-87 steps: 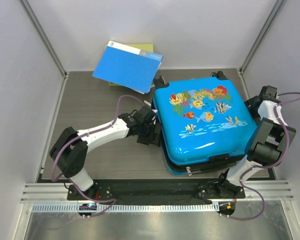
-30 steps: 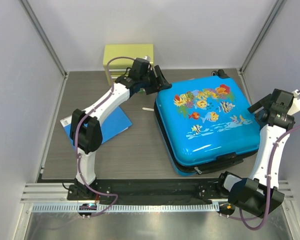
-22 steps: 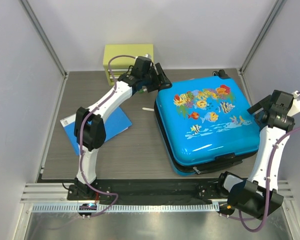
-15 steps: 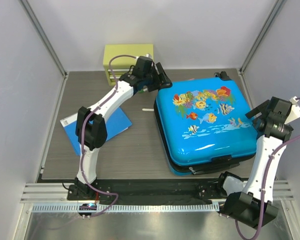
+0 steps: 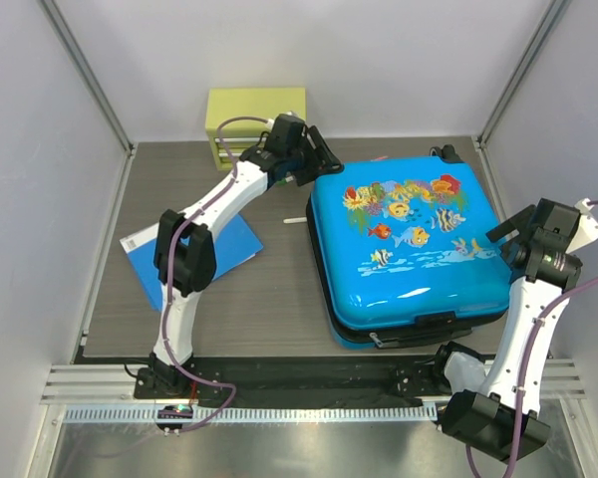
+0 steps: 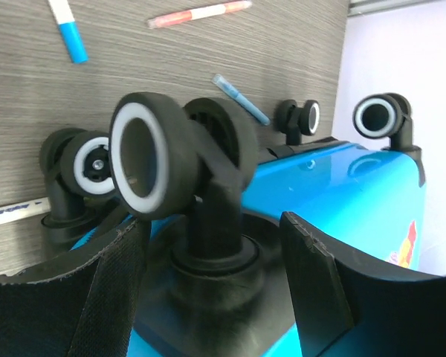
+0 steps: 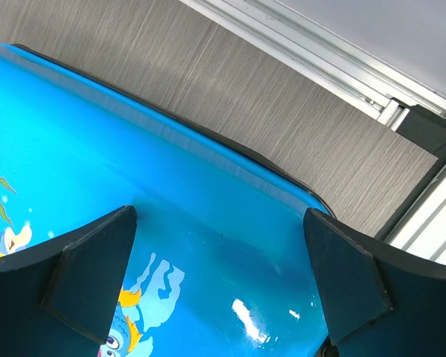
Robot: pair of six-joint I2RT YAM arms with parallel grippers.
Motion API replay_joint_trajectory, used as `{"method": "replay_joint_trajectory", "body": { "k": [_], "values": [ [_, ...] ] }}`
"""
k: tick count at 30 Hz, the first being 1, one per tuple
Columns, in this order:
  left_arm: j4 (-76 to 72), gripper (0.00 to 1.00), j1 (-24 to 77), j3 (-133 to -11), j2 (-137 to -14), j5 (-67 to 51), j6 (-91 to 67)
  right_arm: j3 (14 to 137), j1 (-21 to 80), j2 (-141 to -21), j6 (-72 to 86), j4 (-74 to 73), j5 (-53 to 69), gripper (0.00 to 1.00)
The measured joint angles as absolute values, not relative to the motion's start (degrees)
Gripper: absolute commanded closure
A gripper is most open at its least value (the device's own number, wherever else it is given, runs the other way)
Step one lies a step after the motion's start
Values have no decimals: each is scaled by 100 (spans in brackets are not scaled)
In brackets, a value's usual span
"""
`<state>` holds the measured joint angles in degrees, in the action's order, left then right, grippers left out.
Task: Pack the luggage
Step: Zip the luggage at the center of the board.
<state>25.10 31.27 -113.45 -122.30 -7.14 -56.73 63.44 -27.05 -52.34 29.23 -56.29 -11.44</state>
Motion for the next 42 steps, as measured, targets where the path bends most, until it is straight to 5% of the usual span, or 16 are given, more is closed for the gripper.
{"method": "replay_joint_trajectory", "body": {
  "k": [2,9,18,31,42],
  "values": [
    [2578,38,3103,-11384,-12307,-698,-5664,6364,-2705,-5249,2936,-5666,-1142,0],
    [2477,99,3055,-11544,-12475,-1035,-5817,6375,-2698,-5251,2969,-5723,-1120,0],
    [1813,100,2974,-10447,-11843,-1017,-5857,6449,-2698,-5592,3030,-5588,-1007,2],
    [1785,100,2606,-8136,-9933,-666,-6171,7638,-1420,-8219,3225,-4709,-1031,3],
    [2257,100,2287,-8200,-9723,-788,-6106,9625,-808,-9400,2921,-5572,-1245,0]
  ]
}}
